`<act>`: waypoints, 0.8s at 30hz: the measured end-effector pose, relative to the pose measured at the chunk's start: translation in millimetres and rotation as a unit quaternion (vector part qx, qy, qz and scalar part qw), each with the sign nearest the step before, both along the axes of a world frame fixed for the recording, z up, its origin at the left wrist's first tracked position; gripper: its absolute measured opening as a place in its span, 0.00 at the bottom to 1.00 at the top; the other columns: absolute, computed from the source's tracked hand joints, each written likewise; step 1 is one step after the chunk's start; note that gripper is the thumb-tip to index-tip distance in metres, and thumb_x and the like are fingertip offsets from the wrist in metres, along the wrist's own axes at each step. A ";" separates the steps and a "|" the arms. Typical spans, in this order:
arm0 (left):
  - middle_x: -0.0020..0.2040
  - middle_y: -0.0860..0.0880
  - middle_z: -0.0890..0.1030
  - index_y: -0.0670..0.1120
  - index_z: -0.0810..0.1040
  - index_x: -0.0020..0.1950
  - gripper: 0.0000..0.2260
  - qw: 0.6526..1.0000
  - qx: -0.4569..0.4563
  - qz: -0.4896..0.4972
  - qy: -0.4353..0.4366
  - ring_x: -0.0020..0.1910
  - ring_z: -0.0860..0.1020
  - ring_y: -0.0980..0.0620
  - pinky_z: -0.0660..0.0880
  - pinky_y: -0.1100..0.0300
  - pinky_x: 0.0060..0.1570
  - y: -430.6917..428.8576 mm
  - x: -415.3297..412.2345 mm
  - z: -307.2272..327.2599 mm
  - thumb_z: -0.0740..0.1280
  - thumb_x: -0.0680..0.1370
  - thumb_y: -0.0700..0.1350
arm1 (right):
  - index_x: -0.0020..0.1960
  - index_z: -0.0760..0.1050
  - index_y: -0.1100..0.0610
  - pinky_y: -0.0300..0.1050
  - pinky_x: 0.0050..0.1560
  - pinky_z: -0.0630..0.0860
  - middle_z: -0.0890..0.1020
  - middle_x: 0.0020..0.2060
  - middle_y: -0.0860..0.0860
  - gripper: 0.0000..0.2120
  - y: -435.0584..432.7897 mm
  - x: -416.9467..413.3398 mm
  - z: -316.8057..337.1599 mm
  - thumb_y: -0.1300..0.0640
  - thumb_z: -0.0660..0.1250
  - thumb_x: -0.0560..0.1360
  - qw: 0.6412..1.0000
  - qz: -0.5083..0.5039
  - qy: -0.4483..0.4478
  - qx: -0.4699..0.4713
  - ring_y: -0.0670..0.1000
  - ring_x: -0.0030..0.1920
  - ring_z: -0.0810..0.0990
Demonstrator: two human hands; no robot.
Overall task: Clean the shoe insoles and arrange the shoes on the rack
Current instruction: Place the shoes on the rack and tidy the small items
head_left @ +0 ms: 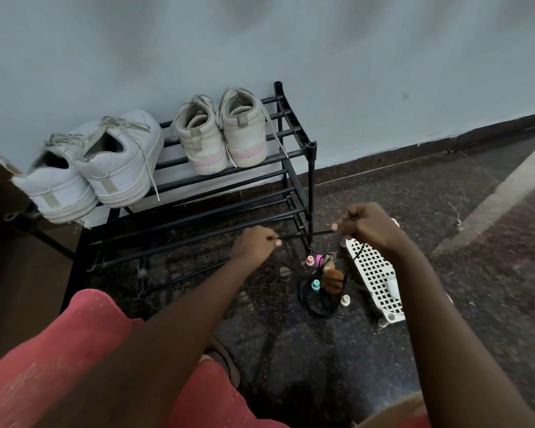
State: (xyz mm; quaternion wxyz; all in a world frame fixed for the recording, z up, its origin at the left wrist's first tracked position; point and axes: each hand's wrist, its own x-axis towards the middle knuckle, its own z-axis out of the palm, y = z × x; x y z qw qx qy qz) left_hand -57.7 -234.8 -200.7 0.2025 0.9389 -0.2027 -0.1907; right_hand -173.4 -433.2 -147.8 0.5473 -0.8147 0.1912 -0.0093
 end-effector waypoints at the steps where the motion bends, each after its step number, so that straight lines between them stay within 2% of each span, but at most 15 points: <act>1: 0.52 0.49 0.82 0.50 0.82 0.56 0.10 0.999 0.026 0.028 0.005 0.50 0.79 0.49 0.74 0.57 0.44 6.5 4.0 -3.2 0.66 0.78 0.50 | 0.37 0.77 0.64 0.38 0.30 0.67 0.76 0.27 0.53 0.05 -2.9 -1.8 4.0 0.65 0.71 0.71 1.000 -0.005 -0.005 0.008 0.46 0.27 0.71; 4: 0.56 0.50 0.82 0.51 0.81 0.59 0.11 0.992 0.107 0.061 0.022 0.54 0.79 0.49 0.75 0.59 0.45 20.0 10.6 -3.2 0.66 0.78 0.50 | 0.39 0.76 0.66 0.38 0.29 0.65 0.75 0.27 0.55 0.05 -8.3 -3.4 10.5 0.65 0.70 0.71 0.999 -0.022 -0.024 0.035 0.46 0.26 0.69; 6: 0.62 0.50 0.79 0.54 0.76 0.64 0.18 0.992 0.122 0.017 0.019 0.59 0.77 0.49 0.75 0.57 0.53 19.8 11.8 -2.5 0.68 0.75 0.53 | 0.38 0.75 0.65 0.36 0.28 0.65 0.74 0.26 0.54 0.06 -6.6 -1.6 10.2 0.65 0.70 0.71 0.999 -0.018 -0.026 0.038 0.44 0.24 0.68; 8: 0.68 0.50 0.74 0.55 0.72 0.68 0.26 0.997 0.061 -0.037 0.035 0.65 0.73 0.48 0.71 0.55 0.61 10.7 5.8 3.8 0.71 0.72 0.56 | 0.36 0.74 0.63 0.34 0.27 0.65 0.74 0.26 0.52 0.07 0.5 2.3 6.6 0.65 0.70 0.72 0.999 -0.001 -0.019 0.029 0.41 0.23 0.68; 10: 0.68 0.50 0.74 0.55 0.73 0.68 0.26 0.992 -0.057 -0.079 0.081 0.66 0.72 0.48 0.69 0.52 0.65 -7.1 -3.6 14.7 0.72 0.71 0.56 | 0.35 0.76 0.61 0.35 0.29 0.67 0.76 0.25 0.50 0.07 10.2 7.4 -0.1 0.64 0.71 0.71 1.000 0.017 -0.010 0.010 0.41 0.24 0.70; 12: 0.62 0.49 0.79 0.53 0.77 0.64 0.20 0.980 -0.133 -0.117 0.093 0.61 0.76 0.49 0.72 0.52 0.61 -25.6 -12.6 23.8 0.72 0.72 0.53 | 0.36 0.77 0.60 0.37 0.31 0.68 0.77 0.27 0.50 0.06 19.5 11.6 -5.6 0.64 0.71 0.71 0.999 0.036 -0.004 -0.005 0.43 0.26 0.72; 15: 0.47 0.47 0.84 0.48 0.83 0.52 0.09 0.981 -0.147 -0.119 0.034 0.47 0.80 0.48 0.76 0.52 0.48 -39.7 -18.1 30.8 0.72 0.73 0.47 | 0.36 0.77 0.58 0.35 0.29 0.67 0.77 0.27 0.51 0.06 24.0 12.4 -8.7 0.65 0.70 0.71 0.999 0.035 -0.011 0.000 0.41 0.25 0.72; 17: 0.44 0.48 0.84 0.48 0.84 0.50 0.08 0.988 -0.121 -0.092 -0.002 0.42 0.80 0.50 0.74 0.55 0.41 -37.6 -16.0 30.2 0.71 0.74 0.49 | 0.38 0.78 0.61 0.34 0.28 0.67 0.77 0.27 0.52 0.04 20.1 9.1 -7.8 0.67 0.69 0.71 0.999 0.021 -0.018 0.017 0.41 0.25 0.72; 19: 0.45 0.50 0.84 0.49 0.83 0.50 0.07 0.994 -0.070 -0.068 -0.040 0.38 0.77 0.52 0.71 0.59 0.38 -29.2 -10.9 27.6 0.68 0.76 0.50 | 0.40 0.77 0.66 0.39 0.32 0.67 0.77 0.27 0.54 0.04 13.3 5.8 -7.0 0.66 0.69 0.72 1.000 0.004 -0.017 0.025 0.46 0.27 0.71; 24: 0.45 0.50 0.83 0.52 0.82 0.50 0.08 0.994 0.059 0.031 -0.085 0.41 0.79 0.50 0.71 0.60 0.37 1.3 6.1 16.7 0.64 0.78 0.51 | 0.34 0.76 0.65 0.39 0.29 0.62 0.76 0.27 0.59 0.09 -0.4 0.9 -1.4 0.64 0.69 0.72 1.000 0.000 0.008 0.027 0.49 0.26 0.67</act>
